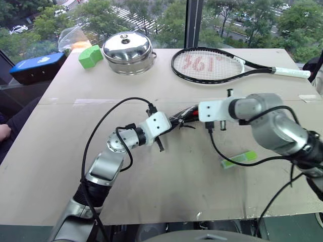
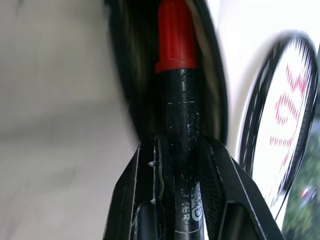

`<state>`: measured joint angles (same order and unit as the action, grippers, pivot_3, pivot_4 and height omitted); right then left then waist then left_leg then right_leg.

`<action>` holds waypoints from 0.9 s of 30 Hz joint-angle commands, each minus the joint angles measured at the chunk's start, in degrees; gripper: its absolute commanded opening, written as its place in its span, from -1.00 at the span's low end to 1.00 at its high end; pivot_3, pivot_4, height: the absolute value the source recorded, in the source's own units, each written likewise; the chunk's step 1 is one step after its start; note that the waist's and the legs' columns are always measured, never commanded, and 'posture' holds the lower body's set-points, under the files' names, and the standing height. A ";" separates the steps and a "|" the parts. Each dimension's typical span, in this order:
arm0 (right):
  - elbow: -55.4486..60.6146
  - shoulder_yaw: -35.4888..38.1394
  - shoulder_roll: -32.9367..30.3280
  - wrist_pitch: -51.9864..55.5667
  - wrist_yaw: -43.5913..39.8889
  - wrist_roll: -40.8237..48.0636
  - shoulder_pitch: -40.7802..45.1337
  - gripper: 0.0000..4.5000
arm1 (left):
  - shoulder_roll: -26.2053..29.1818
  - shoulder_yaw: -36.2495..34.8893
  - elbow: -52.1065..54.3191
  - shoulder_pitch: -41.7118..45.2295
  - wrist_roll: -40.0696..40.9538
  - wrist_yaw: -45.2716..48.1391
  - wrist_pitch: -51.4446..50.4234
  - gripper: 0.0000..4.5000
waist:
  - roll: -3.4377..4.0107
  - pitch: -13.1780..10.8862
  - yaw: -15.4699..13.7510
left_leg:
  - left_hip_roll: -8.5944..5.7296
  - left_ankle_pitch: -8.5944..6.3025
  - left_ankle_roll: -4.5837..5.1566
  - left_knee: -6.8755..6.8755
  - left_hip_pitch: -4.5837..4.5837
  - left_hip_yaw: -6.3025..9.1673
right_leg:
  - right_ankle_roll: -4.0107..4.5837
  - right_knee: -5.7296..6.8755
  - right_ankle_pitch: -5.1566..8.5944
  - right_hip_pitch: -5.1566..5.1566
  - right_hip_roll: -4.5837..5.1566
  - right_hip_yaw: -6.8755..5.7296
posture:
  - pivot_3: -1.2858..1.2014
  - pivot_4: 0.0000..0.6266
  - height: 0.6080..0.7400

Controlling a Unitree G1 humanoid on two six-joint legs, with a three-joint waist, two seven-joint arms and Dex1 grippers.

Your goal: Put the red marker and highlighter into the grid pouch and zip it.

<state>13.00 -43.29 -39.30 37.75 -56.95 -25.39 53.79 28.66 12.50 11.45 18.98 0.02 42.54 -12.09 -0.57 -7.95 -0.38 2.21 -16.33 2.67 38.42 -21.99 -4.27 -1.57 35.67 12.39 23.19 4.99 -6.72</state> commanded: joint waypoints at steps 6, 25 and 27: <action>0.65 10.28 3.16 -3.40 -1.02 5.15 -3.29 -0.01 | -1.62 -0.79 3.11 -0.90 0.31 -2.09 -1.78 -1.00 | -0.05 0.01 -0.56 | -0.04 0.00 0.00 0.08 -0.10 0.03 | -0.01 -0.07 -0.01 -0.04 0.06 -0.05 | 0.03 -0.52 1.00; 12.35 29.30 -22.68 -7.22 -17.45 25.28 -34.37 -0.01 | 1.01 -2.65 3.37 -2.60 1.62 0.09 -1.08 -1.00 | -0.08 -0.02 -0.41 | 0.03 -0.18 0.31 0.02 0.09 0.07 | 0.01 0.01 0.01 -0.08 0.07 0.00 | 0.03 -0.52 1.00; 9.80 26.96 -22.81 -9.48 -17.31 23.53 -34.22 -0.01 | 1.24 -2.83 4.19 -3.11 1.67 0.03 -1.38 -1.00 | -0.09 -0.02 -0.42 | 0.01 -0.06 0.10 0.04 0.07 0.04 | 0.00 0.01 0.01 -0.07 0.08 0.03 | 0.03 -0.52 1.00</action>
<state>24.13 -15.60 -61.70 31.42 -74.60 0.16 18.91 29.31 10.77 12.90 16.24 0.90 42.54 -14.12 -0.66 -7.97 -0.80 2.22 -16.38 2.75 38.46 -21.92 -4.25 -1.56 35.67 12.40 23.12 5.07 -6.68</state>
